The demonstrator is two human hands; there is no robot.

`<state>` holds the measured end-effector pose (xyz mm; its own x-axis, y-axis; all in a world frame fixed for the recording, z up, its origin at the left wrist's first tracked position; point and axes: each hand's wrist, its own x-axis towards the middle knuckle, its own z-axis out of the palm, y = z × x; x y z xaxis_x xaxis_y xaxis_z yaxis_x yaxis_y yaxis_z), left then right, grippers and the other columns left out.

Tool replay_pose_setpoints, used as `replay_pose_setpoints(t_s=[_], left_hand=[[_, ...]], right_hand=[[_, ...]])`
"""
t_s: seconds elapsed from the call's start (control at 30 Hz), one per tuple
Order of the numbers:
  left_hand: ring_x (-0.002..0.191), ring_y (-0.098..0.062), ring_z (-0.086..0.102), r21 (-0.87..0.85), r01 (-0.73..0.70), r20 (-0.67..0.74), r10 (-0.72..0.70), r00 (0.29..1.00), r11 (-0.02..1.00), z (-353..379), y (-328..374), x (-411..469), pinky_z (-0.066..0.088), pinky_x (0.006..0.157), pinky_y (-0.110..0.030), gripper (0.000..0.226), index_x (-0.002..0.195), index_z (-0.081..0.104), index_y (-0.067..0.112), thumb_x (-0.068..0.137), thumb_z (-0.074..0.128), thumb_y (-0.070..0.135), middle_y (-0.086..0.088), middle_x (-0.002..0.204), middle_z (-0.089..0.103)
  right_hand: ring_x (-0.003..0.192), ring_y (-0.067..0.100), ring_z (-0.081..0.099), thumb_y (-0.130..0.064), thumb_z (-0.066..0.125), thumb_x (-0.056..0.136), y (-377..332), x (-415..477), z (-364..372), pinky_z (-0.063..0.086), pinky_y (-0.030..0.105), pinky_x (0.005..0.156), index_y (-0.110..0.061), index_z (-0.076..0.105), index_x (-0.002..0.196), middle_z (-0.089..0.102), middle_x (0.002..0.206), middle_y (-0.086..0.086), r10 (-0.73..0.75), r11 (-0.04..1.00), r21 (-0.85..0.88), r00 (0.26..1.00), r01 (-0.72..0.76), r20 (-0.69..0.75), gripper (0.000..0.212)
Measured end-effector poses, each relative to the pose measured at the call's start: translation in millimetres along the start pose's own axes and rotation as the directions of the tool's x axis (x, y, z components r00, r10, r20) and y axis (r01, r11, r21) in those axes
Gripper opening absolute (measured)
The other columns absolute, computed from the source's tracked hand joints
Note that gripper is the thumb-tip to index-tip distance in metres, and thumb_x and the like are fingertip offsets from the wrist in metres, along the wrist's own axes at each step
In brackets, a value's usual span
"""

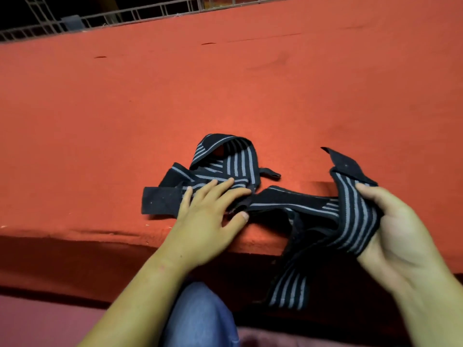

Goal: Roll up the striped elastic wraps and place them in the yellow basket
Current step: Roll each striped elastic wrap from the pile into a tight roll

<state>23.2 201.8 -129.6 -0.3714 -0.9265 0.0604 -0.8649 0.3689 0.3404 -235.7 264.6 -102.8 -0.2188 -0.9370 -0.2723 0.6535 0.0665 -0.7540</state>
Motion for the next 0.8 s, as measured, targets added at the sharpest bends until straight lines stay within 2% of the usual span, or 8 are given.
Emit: replay_pose_setpoints(t_s=[0.13, 0.23, 0.3, 0.37, 0.47, 0.57, 0.63, 0.8], left_hand=[[0.157, -0.005, 0.013, 0.016, 0.075, -0.032, -0.074, 0.997, 0.997, -7.4, -21.0, 7.3, -0.001, 0.129, -0.051, 0.062, 0.144, 0.036, 0.056, 0.088, 0.035, 0.081, 0.026, 0.165, 0.025], [0.157, -0.01, 0.014, 0.044, 0.158, -0.08, -0.155, 0.985, 0.986, -7.8, -32.2, 9.1, 0.001, 0.128, -0.051, 0.061, 0.144, 0.041, 0.05, 0.089, 0.037, 0.078, 0.019, 0.167, 0.026], [0.158, -0.014, 0.015, 0.034, 0.154, -0.122, -0.149, 0.981, 0.987, -4.4, -30.1, 8.8, 0.002, 0.128, -0.051, 0.059, 0.144, 0.045, 0.047, 0.092, 0.036, 0.073, 0.014, 0.168, 0.027], [0.157, -0.018, 0.018, -0.013, 0.072, -0.199, -0.073, 0.977, 0.997, -4.3, -20.7, 5.4, 0.009, 0.128, -0.051, 0.06, 0.141, 0.053, 0.04, 0.088, 0.041, 0.063, 0.008, 0.168, 0.029], [0.15, -0.006, 0.031, -0.223, -0.162, -0.21, 0.115, 0.971, 0.961, -9.6, 8.0, 2.6, 0.021, 0.126, -0.03, 0.056, 0.139, 0.06, 0.028, 0.084, 0.055, 0.028, 0.01, 0.159, 0.043], [0.136, 0.006, 0.047, -0.394, -0.26, -0.027, 0.272, 0.962, 0.882, -10.0, 44.8, 4.4, 0.03, 0.116, -0.014, 0.067, 0.144, 0.058, 0.026, 0.083, 0.054, -0.002, 0.013, 0.145, 0.059], [0.134, 0.01, 0.047, -0.411, -0.239, 0.034, 0.277, 0.96, 0.88, -1.1, 51.8, 10.9, 0.027, 0.112, -0.006, 0.069, 0.145, 0.058, 0.025, 0.086, 0.051, -0.008, 0.012, 0.145, 0.061], [0.128, 0.007, 0.053, -0.406, -0.218, -0.068, 0.209, 0.976, 0.888, 16.4, 45.2, 19.7, 0.03, 0.108, -0.004, 0.055, 0.138, 0.065, 0.023, 0.094, 0.051, -0.007, 0.012, 0.136, 0.066]], right_hand=[[0.065, 0.016, 0.072, -0.02, 0.051, 0.102, -3.1, 1.1, 1.1, 0.063, 0.03, 0.06, -0.014, 0.073, 0.098, 0.073, 0.076, 0.0, -0.05, 0.998, 0.021, 0.998, 0.051, -0.032, 0.024], [0.061, 0.016, 0.066, -0.021, 0.049, 0.101, -11.3, 2.8, -2.3, 0.061, 0.03, 0.06, -0.017, 0.07, 0.089, 0.068, 0.068, -0.002, -0.131, 0.988, 0.077, 0.988, 0.137, -0.08, 0.025], [0.063, 0.019, 0.065, -0.023, 0.048, 0.1, -14.2, 2.9, -3.8, 0.06, 0.033, 0.065, -0.018, 0.069, 0.084, 0.065, 0.069, 0.0, -0.144, 0.985, 0.089, 0.986, 0.151, -0.082, 0.027], [0.065, 0.02, 0.063, -0.025, 0.049, 0.099, -13.0, 2.4, -3.6, 0.059, 0.031, 0.065, -0.017, 0.068, 0.083, 0.062, 0.073, 0.002, -0.114, 0.99, 0.082, 0.991, 0.119, -0.065, 0.026], [0.068, 0.022, 0.062, -0.025, 0.05, 0.098, -9.0, 2.6, -1.5, 0.059, 0.031, 0.065, -0.017, 0.068, 0.083, 0.061, 0.076, 0.004, -0.091, 0.993, 0.069, 0.994, 0.095, -0.056, 0.024], [0.067, 0.023, 0.063, -0.024, 0.049, 0.098, -9.4, 0.7, 2.7, 0.061, 0.032, 0.064, -0.017, 0.067, 0.081, 0.06, 0.074, 0.004, -0.077, 0.994, 0.067, 0.995, 0.082, -0.071, 0.026], [0.061, 0.022, 0.064, -0.023, 0.048, 0.098, -10.9, -1.4, 3.5, 0.062, 0.031, 0.06, -0.016, 0.065, 0.074, 0.06, 0.067, 0.003, -0.069, 0.994, 0.079, 0.994, 0.076, -0.088, 0.031], [0.051, 0.023, 0.061, -0.027, 0.045, 0.097, -17.4, -9.0, -2.4, 0.056, 0.028, 0.05, -0.018, 0.065, 0.065, 0.059, 0.059, 0.004, -0.087, 0.995, 0.042, 0.99, 0.091, -0.107, 0.039]])
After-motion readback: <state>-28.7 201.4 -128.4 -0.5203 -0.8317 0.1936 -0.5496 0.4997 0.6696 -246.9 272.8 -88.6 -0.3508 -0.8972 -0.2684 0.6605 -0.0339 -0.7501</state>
